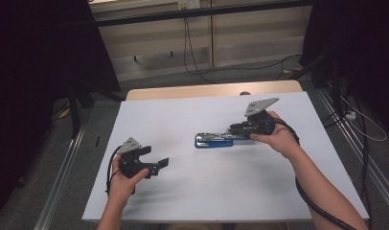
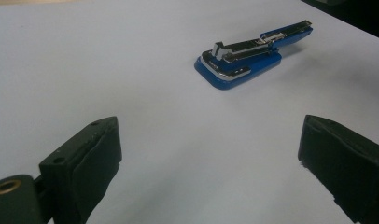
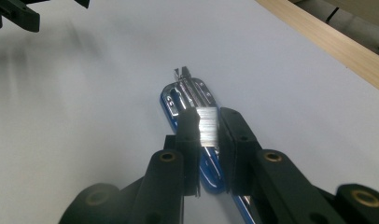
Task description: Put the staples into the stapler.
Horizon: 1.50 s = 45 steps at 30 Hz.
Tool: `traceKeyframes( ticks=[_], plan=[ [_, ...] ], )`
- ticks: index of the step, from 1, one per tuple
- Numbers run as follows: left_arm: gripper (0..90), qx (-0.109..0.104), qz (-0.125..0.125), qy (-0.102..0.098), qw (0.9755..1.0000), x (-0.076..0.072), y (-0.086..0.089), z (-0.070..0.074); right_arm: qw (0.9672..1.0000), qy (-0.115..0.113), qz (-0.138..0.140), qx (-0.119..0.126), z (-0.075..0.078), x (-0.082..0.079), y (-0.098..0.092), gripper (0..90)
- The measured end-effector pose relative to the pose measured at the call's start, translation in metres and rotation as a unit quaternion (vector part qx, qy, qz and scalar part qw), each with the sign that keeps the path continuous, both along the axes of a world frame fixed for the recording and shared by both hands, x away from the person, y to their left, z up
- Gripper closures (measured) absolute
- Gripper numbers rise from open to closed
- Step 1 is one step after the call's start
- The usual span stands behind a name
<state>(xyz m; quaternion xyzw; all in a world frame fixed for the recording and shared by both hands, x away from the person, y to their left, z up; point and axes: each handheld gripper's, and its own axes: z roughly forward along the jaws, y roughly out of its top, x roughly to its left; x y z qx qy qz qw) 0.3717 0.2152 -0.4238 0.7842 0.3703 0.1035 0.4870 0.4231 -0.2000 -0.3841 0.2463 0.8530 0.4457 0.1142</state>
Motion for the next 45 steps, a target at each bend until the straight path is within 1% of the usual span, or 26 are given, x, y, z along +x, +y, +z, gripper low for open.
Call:
traceKeyframes(
  ticks=[7,12,14,16,22,25,28,29,33,38,40,45],
  plan=[
    [6.1,-0.003,0.003,-0.001,1.0,0.001,0.003,0.0,0.9999,0.006,0.012,0.0,-0.002,0.012,0.006,79.2],
    [6.1,-0.001,0.001,0.0,1.0,0.0,0.001,0.0,0.9996,0.004,0.027,0.0,-0.001,0.018,0.011,79.1],
    [6.1,-0.001,0.001,0.0,1.0,0.0,0.001,0.0,0.9994,-0.004,0.036,-0.003,0.0,0.019,0.013,79.2],
    [6.1,0.003,0.0,0.001,1.0,0.001,0.0,-0.001,0.9991,-0.006,0.042,0.003,0.001,0.021,0.015,79.2],
    [6.1,0.006,-0.003,0.004,1.0,0.001,-0.001,-0.002,0.9981,-0.004,0.061,0.005,-0.001,0.029,0.019,79.1],
    [6.1,0.007,0.0,0.005,1.0,0.001,0.001,-0.002,0.9979,-0.002,0.065,0.002,-0.001,0.033,0.021,79.1],
    [6.1,0.006,0.003,0.004,1.0,0.001,0.002,-0.002,0.9976,0.0,0.069,0.008,-0.001,0.036,0.022,79.1],
    [6.1,0.006,0.004,0.004,1.0,0.001,0.002,-0.002,0.9975,-0.002,0.07,0.006,-0.001,0.037,0.023,79.1],
    [6.1,0.011,0.005,0.005,0.9999,0.001,0.001,-0.003,0.9969,0.002,0.078,0.001,-0.001,0.04,0.025,79.2],
    [6.1,0.019,0.0,0.003,0.9998,0.001,-0.001,-0.004,0.9964,0.004,0.084,0.001,-0.004,0.043,0.026,79.2],
    [6.1,0.016,0.002,0.003,0.9999,0.001,-0.001,-0.005,0.9963,0.005,0.086,-0.002,-0.006,0.045,0.026,79.2],
    [6.1,0.016,0.003,0.005,0.9999,0.002,-0.001,-0.005,0.9958,0.009,0.091,-0.007,-0.009,0.049,0.026,79.2]
  ],
)
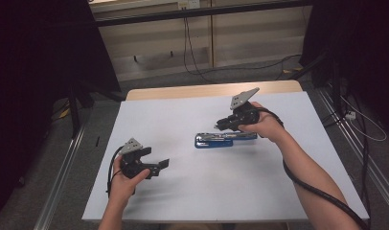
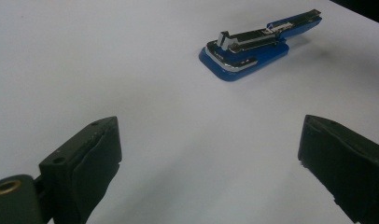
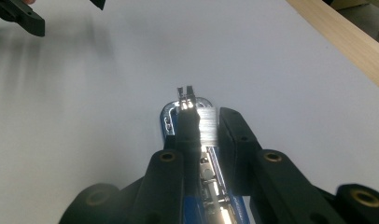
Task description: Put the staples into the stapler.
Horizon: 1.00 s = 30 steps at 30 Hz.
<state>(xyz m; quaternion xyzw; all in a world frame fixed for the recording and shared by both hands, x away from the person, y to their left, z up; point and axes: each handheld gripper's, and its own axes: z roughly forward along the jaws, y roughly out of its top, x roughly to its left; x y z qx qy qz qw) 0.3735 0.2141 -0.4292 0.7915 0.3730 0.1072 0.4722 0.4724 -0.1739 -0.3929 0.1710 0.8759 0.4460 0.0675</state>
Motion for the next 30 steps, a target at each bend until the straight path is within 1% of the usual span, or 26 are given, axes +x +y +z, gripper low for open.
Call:
traceKeyframes(
  ticks=[8,12,17,21,25,27,30],
  plan=[
    [6.1,-0.001,0.003,0.0,1.0,0.0,0.001,0.0,0.9999,0.001,0.012,-0.008,-0.002,0.006,0.005,79.2],
    [6.1,0.001,0.0,0.002,1.0,0.0,0.001,-0.001,0.9999,0.004,0.012,-0.007,-0.001,0.008,0.008,79.2],
    [6.1,-0.006,-0.001,0.001,1.0,0.0,0.0,-0.001,0.9998,0.004,0.015,-0.013,-0.002,0.011,0.013,79.2],
    [6.1,-0.003,-0.002,0.003,1.0,0.0,0.0,-0.001,0.9997,0.003,0.016,-0.017,-0.004,0.013,0.015,79.2],
    [6.1,-0.005,-0.002,0.003,1.0,0.0,0.0,-0.001,0.9997,0.0,0.016,-0.017,-0.002,0.015,0.015,79.2],
    [6.1,-0.005,-0.001,0.004,1.0,0.0,0.0,-0.001,0.9997,-0.002,0.016,-0.02,-0.002,0.016,0.016,79.2],
    [6.1,-0.007,-0.002,0.004,1.0,0.0,-0.001,-0.001,0.9997,0.001,0.014,-0.021,-0.002,0.016,0.017,79.2]
  ],
)
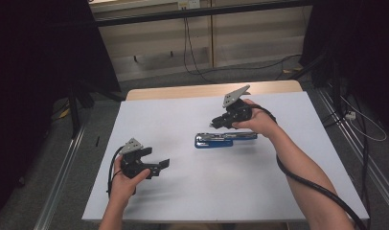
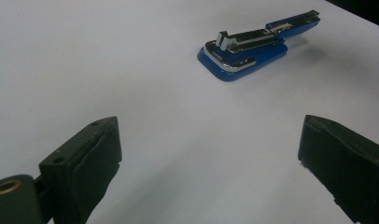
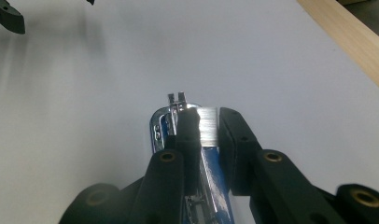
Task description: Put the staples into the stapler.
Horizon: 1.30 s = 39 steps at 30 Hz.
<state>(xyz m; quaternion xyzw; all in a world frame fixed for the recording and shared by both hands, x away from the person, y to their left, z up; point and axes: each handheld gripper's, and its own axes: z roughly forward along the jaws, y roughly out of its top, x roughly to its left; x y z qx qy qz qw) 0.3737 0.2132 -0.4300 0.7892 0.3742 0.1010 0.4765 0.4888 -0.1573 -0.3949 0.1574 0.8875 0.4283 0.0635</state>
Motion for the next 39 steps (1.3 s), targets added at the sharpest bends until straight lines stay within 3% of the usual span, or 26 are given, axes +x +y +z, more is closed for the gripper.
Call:
traceKeyframes(
  ticks=[28,39],
  plan=[
    [6.2,-0.006,-0.001,-0.003,1.0,0.0,0.001,0.001,0.9993,0.01,0.03,-0.022,-0.021,0.002,0.023,79.1],
    [6.2,-0.01,0.0,-0.003,0.9999,0.001,0.001,0.002,0.9987,0.011,0.041,-0.03,-0.022,0.004,0.03,79.2]
  ],
)
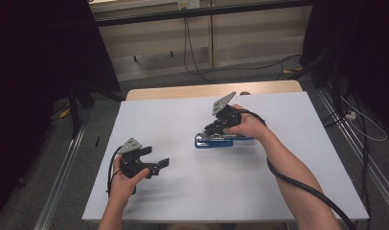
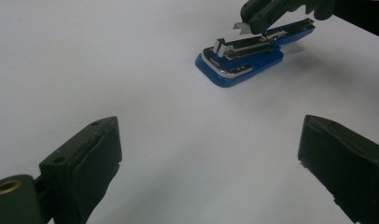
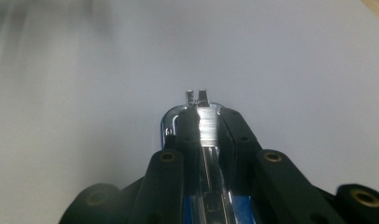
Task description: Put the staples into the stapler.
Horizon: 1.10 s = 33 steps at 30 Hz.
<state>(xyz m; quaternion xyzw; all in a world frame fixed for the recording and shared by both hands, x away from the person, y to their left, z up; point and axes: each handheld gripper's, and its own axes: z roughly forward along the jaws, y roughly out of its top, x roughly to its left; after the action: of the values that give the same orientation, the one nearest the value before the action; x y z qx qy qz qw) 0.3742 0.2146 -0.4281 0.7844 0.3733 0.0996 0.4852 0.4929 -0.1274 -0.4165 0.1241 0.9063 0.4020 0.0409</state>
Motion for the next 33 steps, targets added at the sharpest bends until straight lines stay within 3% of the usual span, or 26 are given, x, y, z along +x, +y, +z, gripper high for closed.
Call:
traceKeyframes(
  ticks=[33],
  plan=[
    [6.2,-0.005,-0.002,0.001,1.0,-0.0001,0.0002,0.0017,0.9998,0.0,0.018,-0.011,-0.0069,0.0051,0.0083,79.2]
  ],
)
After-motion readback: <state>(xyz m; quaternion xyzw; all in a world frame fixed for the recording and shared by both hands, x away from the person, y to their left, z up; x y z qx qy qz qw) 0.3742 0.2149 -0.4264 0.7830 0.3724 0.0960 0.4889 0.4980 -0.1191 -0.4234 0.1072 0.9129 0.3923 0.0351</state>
